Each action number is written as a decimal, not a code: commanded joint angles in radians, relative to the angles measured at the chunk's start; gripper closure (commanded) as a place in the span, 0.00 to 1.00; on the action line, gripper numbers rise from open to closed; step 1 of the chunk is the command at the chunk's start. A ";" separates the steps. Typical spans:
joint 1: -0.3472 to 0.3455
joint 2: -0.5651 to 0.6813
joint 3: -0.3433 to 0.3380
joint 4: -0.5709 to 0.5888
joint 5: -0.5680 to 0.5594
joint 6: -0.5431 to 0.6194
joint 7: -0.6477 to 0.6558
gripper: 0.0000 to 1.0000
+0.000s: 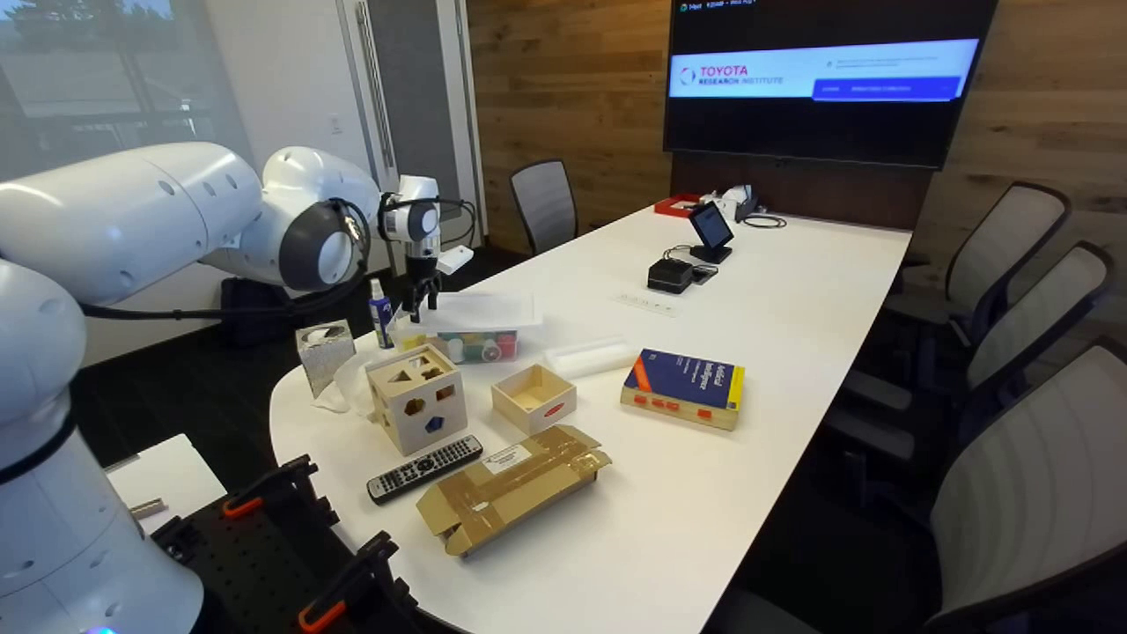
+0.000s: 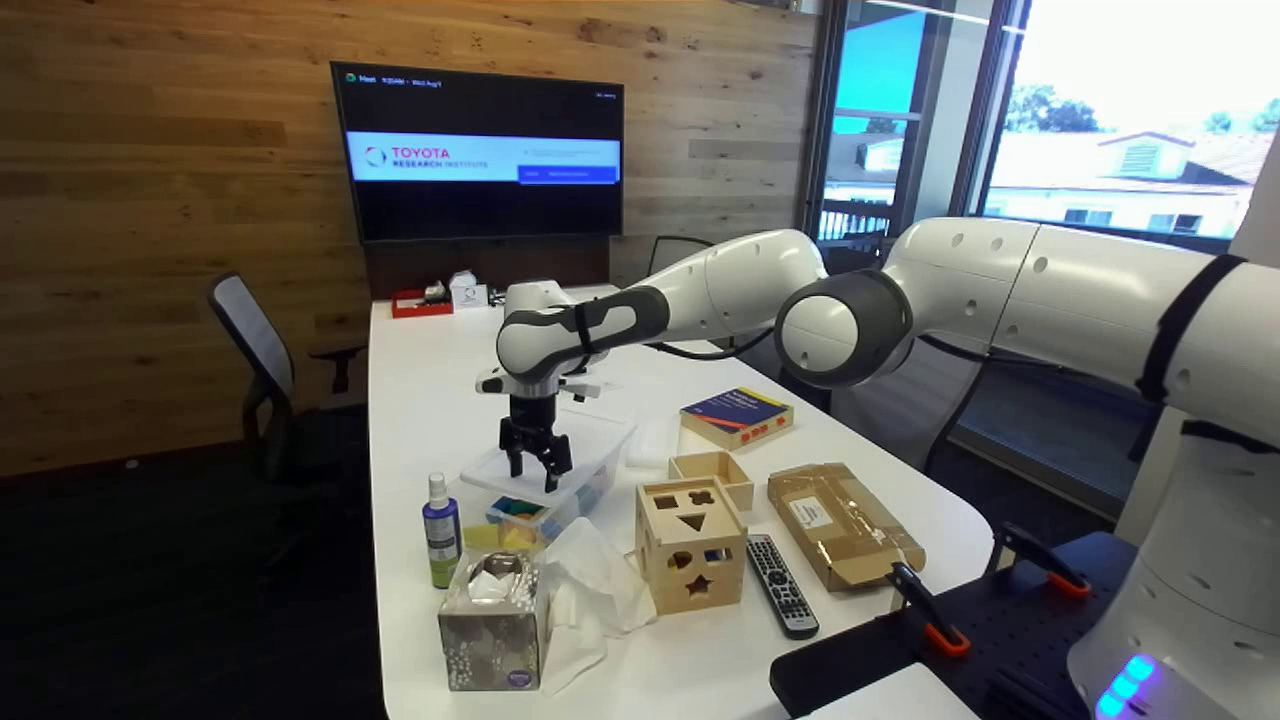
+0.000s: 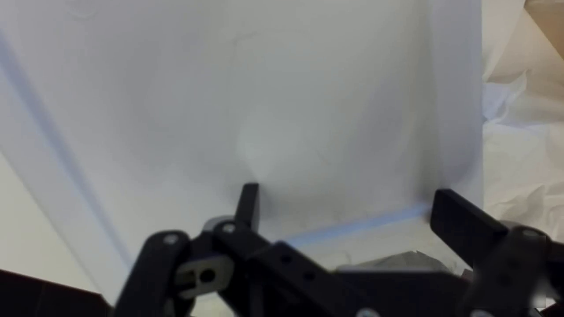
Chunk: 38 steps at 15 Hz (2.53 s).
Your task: Remove the blue block from the wooden box, put it in the lunchbox and close the lunchbox with the white lid
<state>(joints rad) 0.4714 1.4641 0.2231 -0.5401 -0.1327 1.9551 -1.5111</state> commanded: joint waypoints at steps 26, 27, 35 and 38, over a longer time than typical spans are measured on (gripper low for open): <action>-0.024 0.002 0.023 0.009 0.207 -0.099 -0.068 0.00; -0.028 0.002 0.021 0.010 0.212 -0.094 -0.063 0.00; -0.046 0.002 0.015 0.024 0.216 -0.049 -0.030 0.00; -0.033 0.001 -0.022 0.050 0.182 -0.013 0.026 0.00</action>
<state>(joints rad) 0.4246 1.4655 0.2340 -0.5268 0.0661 1.9113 -1.5454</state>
